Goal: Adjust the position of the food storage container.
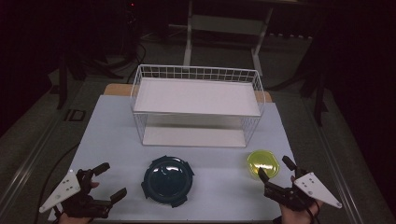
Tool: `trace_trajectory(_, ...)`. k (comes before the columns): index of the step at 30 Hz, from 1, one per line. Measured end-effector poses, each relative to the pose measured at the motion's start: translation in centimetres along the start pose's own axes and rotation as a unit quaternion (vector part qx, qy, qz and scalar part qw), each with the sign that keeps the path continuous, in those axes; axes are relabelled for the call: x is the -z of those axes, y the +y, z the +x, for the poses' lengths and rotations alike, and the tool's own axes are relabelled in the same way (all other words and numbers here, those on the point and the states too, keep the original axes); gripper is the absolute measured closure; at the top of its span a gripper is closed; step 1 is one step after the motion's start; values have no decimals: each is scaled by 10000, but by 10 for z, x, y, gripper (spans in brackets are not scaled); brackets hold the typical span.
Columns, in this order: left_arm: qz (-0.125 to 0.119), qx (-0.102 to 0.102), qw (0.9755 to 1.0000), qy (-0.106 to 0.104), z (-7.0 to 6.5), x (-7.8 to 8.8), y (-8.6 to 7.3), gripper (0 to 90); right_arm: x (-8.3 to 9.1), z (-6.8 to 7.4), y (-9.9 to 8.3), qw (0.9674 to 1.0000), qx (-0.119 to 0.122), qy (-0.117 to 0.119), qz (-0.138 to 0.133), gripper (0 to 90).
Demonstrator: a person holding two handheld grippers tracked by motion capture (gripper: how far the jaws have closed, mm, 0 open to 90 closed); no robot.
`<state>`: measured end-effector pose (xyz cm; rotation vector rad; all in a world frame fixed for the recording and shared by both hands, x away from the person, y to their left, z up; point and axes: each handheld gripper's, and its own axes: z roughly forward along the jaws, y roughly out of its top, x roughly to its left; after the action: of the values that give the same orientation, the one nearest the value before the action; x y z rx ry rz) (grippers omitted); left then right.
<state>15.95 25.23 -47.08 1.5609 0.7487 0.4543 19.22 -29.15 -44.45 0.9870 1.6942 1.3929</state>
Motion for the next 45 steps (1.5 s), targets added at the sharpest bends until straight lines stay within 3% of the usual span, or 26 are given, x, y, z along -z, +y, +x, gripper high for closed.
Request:
trace_trajectory(3, 55, -49, 9999, -142, -2, 0, 11, 0, 0, 3, 1, 10000, 27, 50, -43, 108)
trace_trajectory(4, 151, -184, 9997, -92, -3, 1, 18, 0, 0, 3, 2, 10000, 31, 57, -44, 108)
trace_trajectory(7, 176, -246, 9995, -100, -3, 2, 21, 26, 0, 3, 2, 10000, 11, 57, -40, 108)
trace_trajectory(11, 456, -340, 9984, -8, 2, -1, 32, 102, -2, 2, 1, 10000, -72, 28, 16, 108)
trace_trajectory(15, 645, -227, 9975, -155, 10, -6, 32, 258, -2, 2, 1, 10000, -53, 32, 16, 108)
trace_trajectory(22, 963, -7, 9951, -235, 15, -16, 19, 429, -4, 1, 0, 9998, -161, -24, 97, 109)
trace_trajectory(27, 1508, -46, 9884, -189, 15, -25, 8, 534, -4, 2, 0, 9999, -150, 16, 83, 110)
trace_trajectory(30, 1745, -155, 9844, -149, 14, -27, 4, 603, -5, 1, 0, 9998, -166, 21, 100, 119)
trace_trajectory(32, 1845, -92, 9826, -200, 15, -28, 0, 664, -4, 1, 0, 9998, -202, -18, 91, 123)
trace_trajectory(37, 2304, -135, 9722, -402, 12, -33, -12, 806, -4, 0, 0, 9998, -193, 8, 105, 123)
trace_trajectory(39, 2400, -87, 9696, -470, 10, -35, -16, 829, -5, 0, 0, 9998, -155, -4, 120, 132)
trace_trajectory(45, 2768, -152, 9589, -608, 6, -45, -27, 885, -5, 0, -1, 9997, -209, 10, 126, 130)
